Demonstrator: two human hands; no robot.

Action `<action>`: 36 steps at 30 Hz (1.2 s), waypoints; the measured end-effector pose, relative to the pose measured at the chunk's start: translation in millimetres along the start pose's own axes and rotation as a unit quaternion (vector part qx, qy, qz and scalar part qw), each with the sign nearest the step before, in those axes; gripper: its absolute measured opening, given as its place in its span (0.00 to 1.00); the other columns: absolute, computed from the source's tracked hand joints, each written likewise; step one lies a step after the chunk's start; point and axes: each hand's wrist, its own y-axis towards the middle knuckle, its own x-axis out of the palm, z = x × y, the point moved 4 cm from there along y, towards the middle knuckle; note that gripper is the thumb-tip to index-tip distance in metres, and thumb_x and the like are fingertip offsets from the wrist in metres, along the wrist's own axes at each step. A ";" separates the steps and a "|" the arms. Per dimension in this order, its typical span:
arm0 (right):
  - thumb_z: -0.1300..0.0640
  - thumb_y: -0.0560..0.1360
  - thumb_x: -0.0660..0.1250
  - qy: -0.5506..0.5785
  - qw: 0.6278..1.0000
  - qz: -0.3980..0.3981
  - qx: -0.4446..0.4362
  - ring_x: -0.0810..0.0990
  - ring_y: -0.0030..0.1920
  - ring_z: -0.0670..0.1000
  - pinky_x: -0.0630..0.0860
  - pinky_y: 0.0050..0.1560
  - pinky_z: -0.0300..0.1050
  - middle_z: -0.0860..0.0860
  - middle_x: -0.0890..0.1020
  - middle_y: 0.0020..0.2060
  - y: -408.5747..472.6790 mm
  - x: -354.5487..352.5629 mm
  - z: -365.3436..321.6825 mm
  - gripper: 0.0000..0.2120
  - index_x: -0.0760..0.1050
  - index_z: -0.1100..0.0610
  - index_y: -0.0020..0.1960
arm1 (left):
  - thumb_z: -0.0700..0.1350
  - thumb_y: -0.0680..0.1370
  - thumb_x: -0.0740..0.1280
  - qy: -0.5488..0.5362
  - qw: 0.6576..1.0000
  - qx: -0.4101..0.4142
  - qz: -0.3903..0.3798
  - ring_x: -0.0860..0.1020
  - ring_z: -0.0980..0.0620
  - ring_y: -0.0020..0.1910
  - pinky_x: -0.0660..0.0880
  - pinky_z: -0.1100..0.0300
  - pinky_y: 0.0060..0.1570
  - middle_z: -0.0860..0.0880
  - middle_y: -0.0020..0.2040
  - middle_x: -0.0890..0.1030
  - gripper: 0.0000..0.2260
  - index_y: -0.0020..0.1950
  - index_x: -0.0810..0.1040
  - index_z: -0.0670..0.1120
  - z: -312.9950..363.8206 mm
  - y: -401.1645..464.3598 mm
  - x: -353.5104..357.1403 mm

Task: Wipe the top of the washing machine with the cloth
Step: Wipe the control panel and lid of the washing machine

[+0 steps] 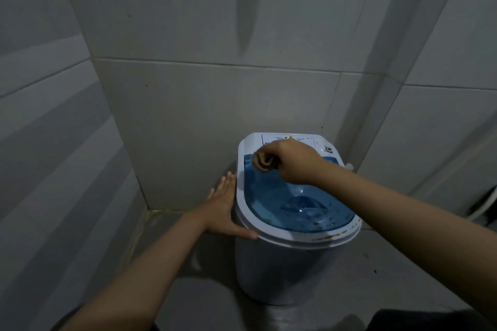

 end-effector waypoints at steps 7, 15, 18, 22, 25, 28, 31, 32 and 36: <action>0.70 0.74 0.59 -0.090 0.996 -0.022 0.012 0.73 0.64 0.60 0.75 0.54 0.54 0.55 0.72 0.68 46.4 36.9 -4.9 0.26 0.67 0.55 0.69 | 0.75 0.57 0.69 -0.001 1.000 0.003 0.003 0.30 0.50 0.74 0.37 0.43 0.74 0.52 0.77 0.30 0.64 0.75 0.29 0.54 -1.0 0.5 0.9; 0.65 0.79 0.57 -0.189 0.977 -0.096 -0.021 0.56 0.74 0.66 0.67 0.67 0.62 0.60 0.54 0.76 31.7 60.4 -20.6 0.27 0.53 0.60 0.76 | 0.76 0.55 0.68 0.004 1.000 -0.002 0.008 0.31 0.50 0.75 0.39 0.43 0.75 0.51 0.77 0.32 0.66 0.75 0.28 0.51 -1.8 2.7 2.6; 0.66 0.78 0.58 -0.204 0.973 -0.104 -0.032 0.54 0.75 0.67 0.66 0.68 0.61 0.61 0.52 0.77 22.8 62.8 -27.1 0.29 0.52 0.61 0.76 | 0.74 0.56 0.69 0.003 1.000 -0.004 0.009 0.31 0.50 0.75 0.37 0.45 0.74 0.50 0.77 0.31 0.66 0.75 0.28 0.51 1.0 0.7 0.5; 0.67 0.78 0.57 -0.196 0.971 -0.128 -0.037 0.51 0.76 0.66 0.62 0.71 0.61 0.59 0.47 0.78 7.5 62.8 -31.0 0.31 0.49 0.60 0.77 | 0.70 0.60 0.71 0.004 1.000 -0.005 0.002 0.31 0.51 0.74 0.37 0.47 0.73 0.47 0.77 0.31 0.63 0.75 0.29 0.50 6.5 -3.5 -3.1; 0.67 0.78 0.57 -0.185 0.973 -0.130 -0.049 0.50 0.76 0.66 0.60 0.73 0.61 0.58 0.47 0.78 -7.0 63.9 -33.5 0.31 0.49 0.59 0.77 | 0.69 0.61 0.72 0.006 1.000 -0.008 -0.001 0.31 0.50 0.75 0.37 0.48 0.73 0.47 0.77 0.31 0.63 0.75 0.30 0.48 7.9 -3.9 -2.9; 0.67 0.77 0.59 -0.186 0.971 -0.135 -0.068 0.51 0.76 0.65 0.58 0.75 0.60 0.57 0.48 0.78 -18.8 68.3 -32.7 0.32 0.50 0.58 0.77 | 0.69 0.61 0.72 0.003 1.000 -0.011 -0.003 0.31 0.50 0.75 0.36 0.48 0.72 0.47 0.77 0.31 0.64 0.75 0.30 0.47 7.4 -4.3 -2.7; 0.66 0.76 0.62 -0.180 0.969 -0.142 -0.096 0.52 0.77 0.62 0.55 0.76 0.57 0.56 0.50 0.78 -30.0 68.8 -30.5 0.32 0.53 0.55 0.76 | 0.69 0.61 0.72 0.005 1.000 -0.014 -0.006 0.31 0.49 0.75 0.37 0.47 0.73 0.47 0.77 0.31 0.64 0.76 0.30 0.47 7.1 -3.9 -3.8; 0.66 0.76 0.62 -0.175 0.968 -0.144 -0.105 0.52 0.77 0.61 0.55 0.75 0.55 0.55 0.51 0.78 -33.3 67.5 -30.0 0.31 0.55 0.55 0.76 | 0.69 0.61 0.73 0.005 1.000 -0.014 -0.007 0.31 0.49 0.75 0.37 0.47 0.73 0.47 0.77 0.31 0.64 0.76 0.30 0.47 7.0 -3.8 -4.2; 0.66 0.73 0.64 -0.128 0.973 -0.136 -0.138 0.62 0.73 0.56 0.63 0.71 0.49 0.53 0.62 0.75 -47.8 62.1 -27.4 0.27 0.67 0.52 0.71 | 0.69 0.60 0.73 0.011 1.000 -0.018 -0.005 0.32 0.49 0.75 0.37 0.46 0.73 0.47 0.77 0.31 0.64 0.76 0.30 0.47 7.4 -3.5 -3.8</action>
